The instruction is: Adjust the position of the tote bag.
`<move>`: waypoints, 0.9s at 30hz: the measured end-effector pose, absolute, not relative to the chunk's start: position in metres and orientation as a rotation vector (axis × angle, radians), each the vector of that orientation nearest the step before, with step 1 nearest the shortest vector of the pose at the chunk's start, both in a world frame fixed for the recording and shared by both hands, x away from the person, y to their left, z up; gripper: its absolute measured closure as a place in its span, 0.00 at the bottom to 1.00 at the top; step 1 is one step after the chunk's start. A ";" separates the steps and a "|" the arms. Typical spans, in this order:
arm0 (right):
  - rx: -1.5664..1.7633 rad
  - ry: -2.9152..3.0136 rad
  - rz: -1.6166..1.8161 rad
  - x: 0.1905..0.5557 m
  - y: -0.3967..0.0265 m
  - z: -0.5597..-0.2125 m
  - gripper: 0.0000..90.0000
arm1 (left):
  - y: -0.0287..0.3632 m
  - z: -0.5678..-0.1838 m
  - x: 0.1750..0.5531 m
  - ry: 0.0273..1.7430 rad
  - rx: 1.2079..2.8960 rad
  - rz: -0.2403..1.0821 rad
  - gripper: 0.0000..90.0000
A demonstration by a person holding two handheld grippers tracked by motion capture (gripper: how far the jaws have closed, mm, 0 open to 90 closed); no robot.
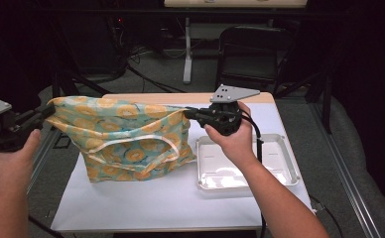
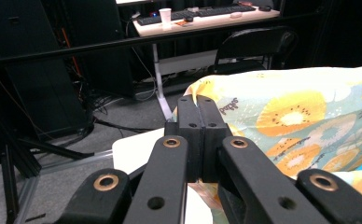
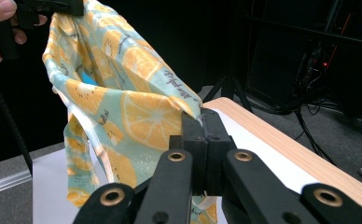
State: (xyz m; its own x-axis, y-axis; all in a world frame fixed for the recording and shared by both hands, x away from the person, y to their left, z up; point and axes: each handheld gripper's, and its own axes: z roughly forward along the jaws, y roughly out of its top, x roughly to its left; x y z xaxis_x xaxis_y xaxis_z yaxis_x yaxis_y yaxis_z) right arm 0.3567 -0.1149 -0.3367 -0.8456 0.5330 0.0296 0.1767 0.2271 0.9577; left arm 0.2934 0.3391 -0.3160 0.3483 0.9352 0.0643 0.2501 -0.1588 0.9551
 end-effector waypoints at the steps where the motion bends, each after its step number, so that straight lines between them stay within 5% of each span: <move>1: 0.667 2.199 1.654 0.356 -0.115 -0.339 1.00 | 0.339 -0.317 0.294 1.084 1.643 0.878 1.00; 27: 0.765 2.247 1.624 0.370 -0.119 -0.366 1.00 | 0.334 -0.349 0.303 1.122 1.704 0.817 0.99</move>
